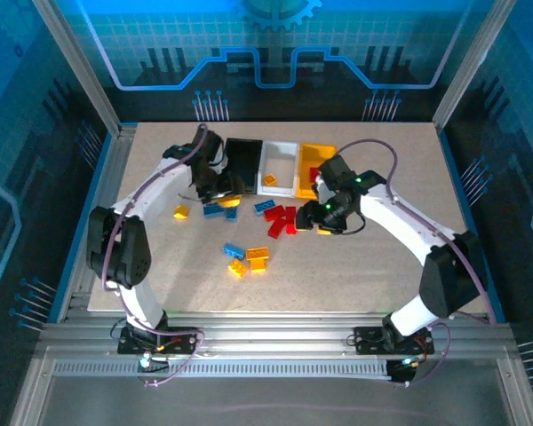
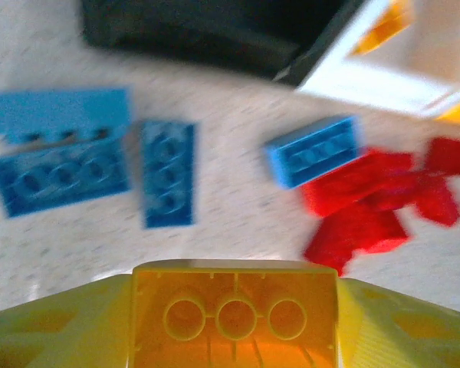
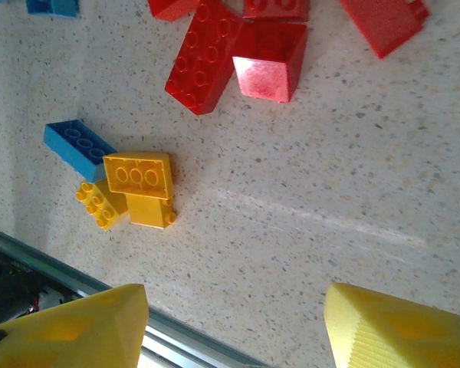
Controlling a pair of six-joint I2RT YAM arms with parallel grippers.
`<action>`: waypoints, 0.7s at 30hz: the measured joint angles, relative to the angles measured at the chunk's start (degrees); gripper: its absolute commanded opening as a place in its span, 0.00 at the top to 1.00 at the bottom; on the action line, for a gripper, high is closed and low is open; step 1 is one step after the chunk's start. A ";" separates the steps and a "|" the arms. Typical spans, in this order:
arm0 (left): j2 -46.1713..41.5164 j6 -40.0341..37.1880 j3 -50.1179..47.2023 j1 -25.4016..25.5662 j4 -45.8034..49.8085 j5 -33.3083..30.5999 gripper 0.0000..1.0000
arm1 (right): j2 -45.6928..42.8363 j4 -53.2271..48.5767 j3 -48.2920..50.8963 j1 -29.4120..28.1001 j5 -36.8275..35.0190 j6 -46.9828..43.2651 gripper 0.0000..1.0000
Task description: Sort the legos into containers by color
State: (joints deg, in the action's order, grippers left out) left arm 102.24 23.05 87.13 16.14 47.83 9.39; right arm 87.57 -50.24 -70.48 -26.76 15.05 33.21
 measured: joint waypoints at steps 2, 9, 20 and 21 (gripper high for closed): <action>3.10 1.81 6.14 1.42 -0.46 0.76 0.35 | -2.34 -0.33 1.14 0.79 -0.13 0.20 0.36; 19.82 7.37 27.67 4.46 -2.99 1.01 0.34 | -9.84 -1.51 5.05 1.70 -1.14 2.03 0.36; 37.46 13.38 48.15 6.12 -4.00 1.66 0.19 | -20.09 -3.69 11.21 1.70 -2.73 6.45 0.36; 37.46 13.46 48.33 6.16 -3.78 1.70 0.19 | -20.72 -3.78 11.61 1.70 -2.89 6.71 0.36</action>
State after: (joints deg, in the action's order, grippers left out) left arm 139.70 36.51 135.46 22.31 44.05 11.09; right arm 66.85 -54.02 -58.87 -25.06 12.16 39.92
